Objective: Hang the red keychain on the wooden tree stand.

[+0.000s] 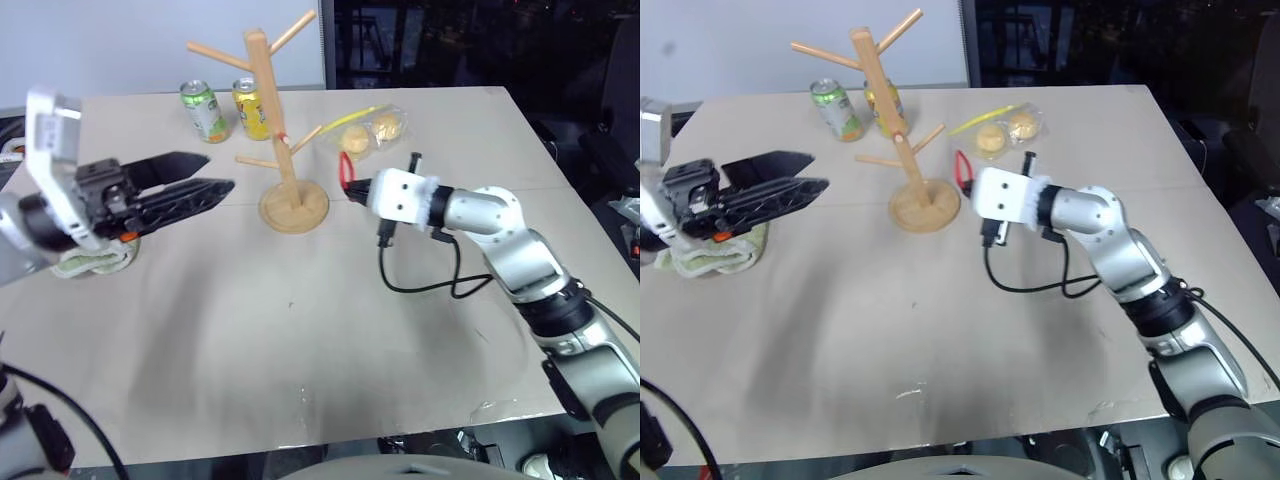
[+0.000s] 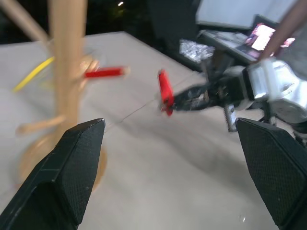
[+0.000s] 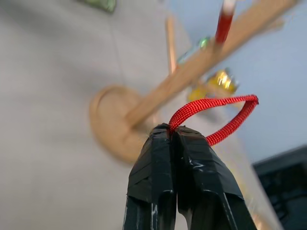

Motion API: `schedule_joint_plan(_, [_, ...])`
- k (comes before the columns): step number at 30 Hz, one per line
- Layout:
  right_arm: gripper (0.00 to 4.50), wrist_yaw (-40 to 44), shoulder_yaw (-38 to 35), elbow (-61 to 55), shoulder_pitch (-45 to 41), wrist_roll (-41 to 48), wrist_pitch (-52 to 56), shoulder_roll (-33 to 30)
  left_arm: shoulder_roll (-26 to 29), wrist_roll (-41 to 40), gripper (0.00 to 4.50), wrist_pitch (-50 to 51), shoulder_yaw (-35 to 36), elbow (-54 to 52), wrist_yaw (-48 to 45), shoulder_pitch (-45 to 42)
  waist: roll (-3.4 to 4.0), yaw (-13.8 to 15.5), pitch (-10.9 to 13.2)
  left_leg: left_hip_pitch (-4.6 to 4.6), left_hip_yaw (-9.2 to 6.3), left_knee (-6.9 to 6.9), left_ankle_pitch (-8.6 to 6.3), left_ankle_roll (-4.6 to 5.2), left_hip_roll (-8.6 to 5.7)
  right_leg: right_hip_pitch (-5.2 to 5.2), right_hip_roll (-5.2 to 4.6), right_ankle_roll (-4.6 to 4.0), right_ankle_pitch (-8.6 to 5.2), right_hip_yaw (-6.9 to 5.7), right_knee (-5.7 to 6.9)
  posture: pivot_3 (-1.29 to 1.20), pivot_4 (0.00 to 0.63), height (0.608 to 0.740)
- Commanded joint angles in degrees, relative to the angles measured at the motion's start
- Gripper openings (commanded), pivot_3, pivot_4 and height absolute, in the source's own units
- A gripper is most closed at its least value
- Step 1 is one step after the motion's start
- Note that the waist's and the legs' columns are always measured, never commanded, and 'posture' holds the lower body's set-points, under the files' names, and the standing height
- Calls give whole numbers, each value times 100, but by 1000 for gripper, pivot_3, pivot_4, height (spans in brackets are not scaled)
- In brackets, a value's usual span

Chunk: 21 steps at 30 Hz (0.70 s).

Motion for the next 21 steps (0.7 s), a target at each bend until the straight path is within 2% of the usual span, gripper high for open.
schedule_joint_plan(1, [19, -275, 114, 194, -233, -530, -847, 81, 157, 30, 4500, -254, 449, 84, -50, 70, -2, 15, 0, -2, -4, 0, 0, -1, -1, 0, -2, 0, 0, -5, -2, 0, 150, 740])
schedule_joint_plan(4, [19, -365, 224, 497, -381, -783, -1235, 249, 205, 73, 4500, -372, 427, 139, -97, 136, -3, 8, -1, -2, -2, 0, 1, -1, -3, 1, -4, -1, 0, -5, -5, 0, 150, 740])
schedule_joint_plan(11, [19, -611, 157, 1195, -794, -1269, -1369, 508, 136, -85, 4500, -478, 220, 62, -40, 32, -2, -7, -1, 6, 0, -1, 6, -10, -2, 2, -5, -3, 1, -3, 4, 0, 150, 740])
schedule_joint_plan(21, [19, -874, 125, 1587, -1035, -1503, -1720, 752, 102, -72, 4500, -648, -90, 156, -50, -99, -3, -20, -1, 6, 1, -11, 7, -11, -1, 0, -5, -5, 2, 0, 2, 0, 150, 740])
